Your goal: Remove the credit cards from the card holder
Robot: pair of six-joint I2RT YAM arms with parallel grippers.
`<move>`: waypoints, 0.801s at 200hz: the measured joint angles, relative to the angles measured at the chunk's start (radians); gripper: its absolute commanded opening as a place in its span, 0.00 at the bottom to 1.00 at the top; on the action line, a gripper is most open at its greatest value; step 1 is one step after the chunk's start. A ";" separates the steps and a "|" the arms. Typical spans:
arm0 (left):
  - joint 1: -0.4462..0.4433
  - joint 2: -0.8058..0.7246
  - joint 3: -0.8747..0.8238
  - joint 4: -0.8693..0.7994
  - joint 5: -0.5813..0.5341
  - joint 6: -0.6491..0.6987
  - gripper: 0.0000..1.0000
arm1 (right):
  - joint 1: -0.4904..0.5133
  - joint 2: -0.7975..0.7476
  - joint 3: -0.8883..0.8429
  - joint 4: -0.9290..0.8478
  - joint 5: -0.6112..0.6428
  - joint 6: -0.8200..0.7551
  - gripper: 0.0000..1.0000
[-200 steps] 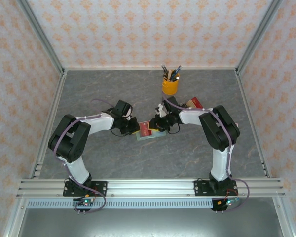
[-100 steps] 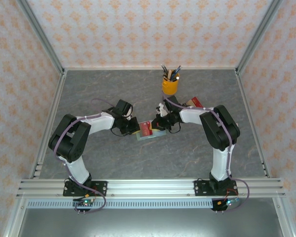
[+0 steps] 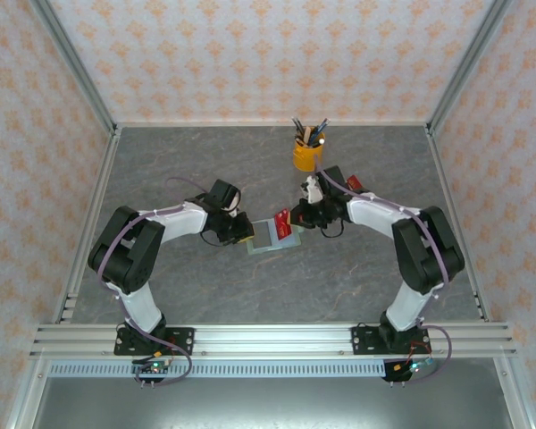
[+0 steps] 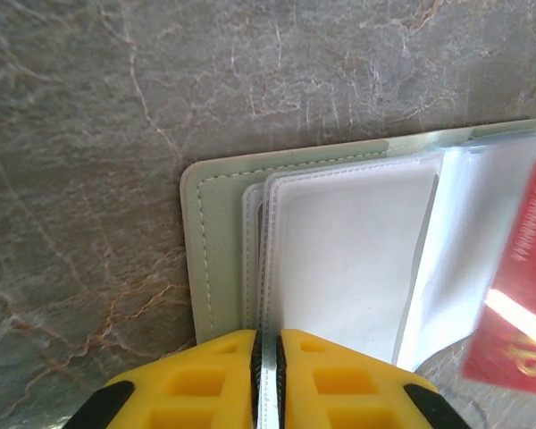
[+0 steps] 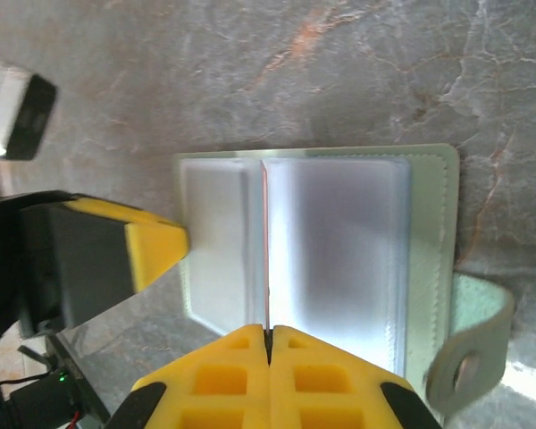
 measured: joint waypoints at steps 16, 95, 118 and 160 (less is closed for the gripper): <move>0.000 -0.007 0.002 0.001 0.008 -0.002 0.32 | -0.008 -0.035 -0.017 0.003 -0.016 0.026 0.00; 0.001 -0.175 -0.002 0.056 0.043 -0.072 0.59 | -0.034 -0.130 -0.022 -0.015 -0.088 0.232 0.00; 0.001 -0.203 -0.001 0.026 0.007 -0.064 0.70 | -0.064 -0.167 0.032 -0.120 -0.032 0.196 0.00; 0.008 -0.243 -0.001 -0.082 -0.113 -0.027 0.84 | -0.115 -0.188 0.235 -0.316 0.223 0.017 0.00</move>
